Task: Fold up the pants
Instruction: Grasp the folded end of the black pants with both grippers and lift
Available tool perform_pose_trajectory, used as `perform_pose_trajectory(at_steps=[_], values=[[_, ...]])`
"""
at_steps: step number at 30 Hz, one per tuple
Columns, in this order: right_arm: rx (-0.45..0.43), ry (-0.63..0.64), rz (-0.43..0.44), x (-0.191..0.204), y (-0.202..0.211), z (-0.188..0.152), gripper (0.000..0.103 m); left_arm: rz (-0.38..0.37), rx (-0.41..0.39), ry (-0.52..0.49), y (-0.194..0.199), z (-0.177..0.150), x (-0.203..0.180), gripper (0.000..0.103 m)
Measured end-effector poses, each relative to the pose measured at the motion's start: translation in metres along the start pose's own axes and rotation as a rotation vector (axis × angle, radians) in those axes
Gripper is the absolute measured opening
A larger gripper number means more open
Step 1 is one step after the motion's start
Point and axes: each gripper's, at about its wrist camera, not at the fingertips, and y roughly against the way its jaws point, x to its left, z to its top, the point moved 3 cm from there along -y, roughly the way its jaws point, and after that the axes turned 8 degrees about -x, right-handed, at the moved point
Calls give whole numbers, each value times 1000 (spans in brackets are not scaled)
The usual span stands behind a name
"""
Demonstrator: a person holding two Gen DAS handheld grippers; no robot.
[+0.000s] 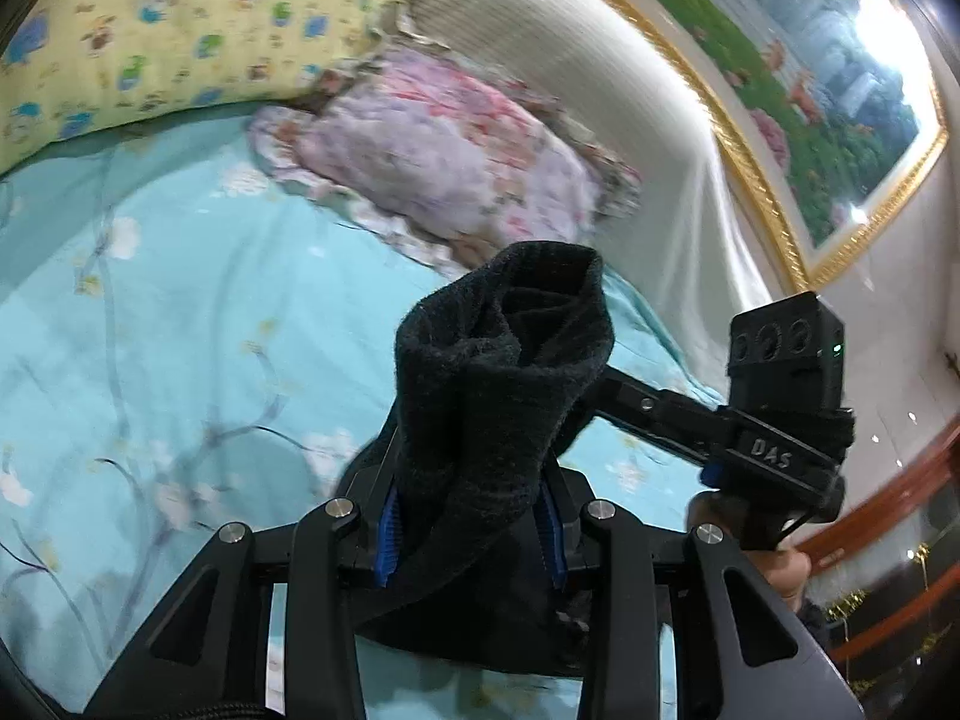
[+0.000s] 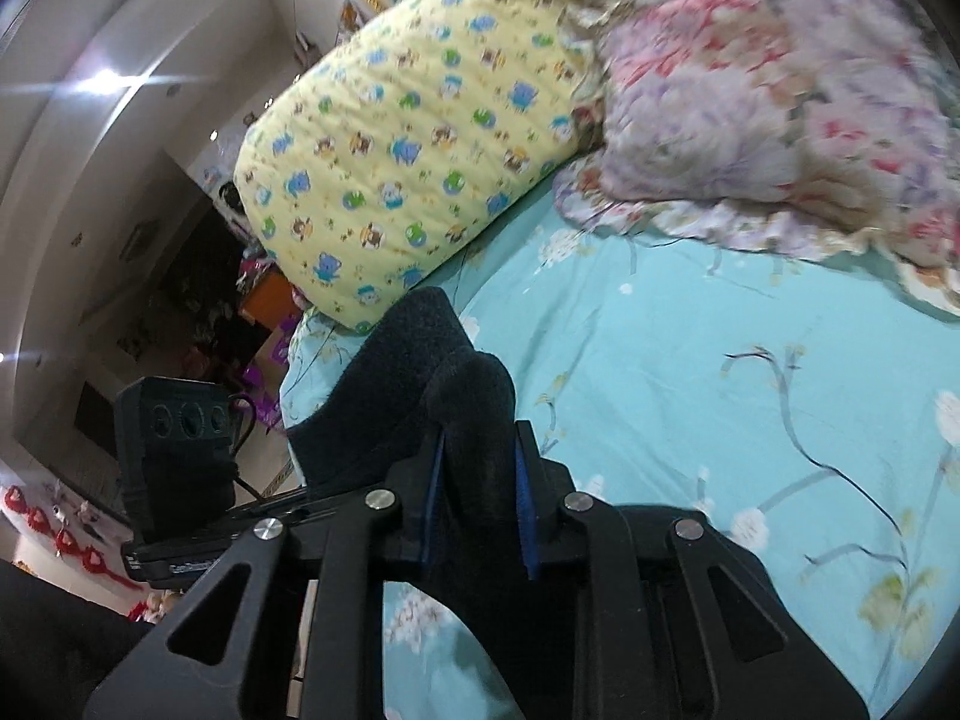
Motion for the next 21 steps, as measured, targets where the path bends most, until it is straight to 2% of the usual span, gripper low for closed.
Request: perform_pose_trajectory(at_steps=[9, 14, 21], values=[[-128, -40, -40, -18, 71, -22, 22, -77, 74, -115, -13, -31, -75, 36], [-202, -95, -58, -37, 116, -42, 22, -127, 146, -170, -30, -58, -116, 36], [-272, -162, -89, -62, 163, -79, 22, -167, 243, -215, -51, -95, -152, 39]])
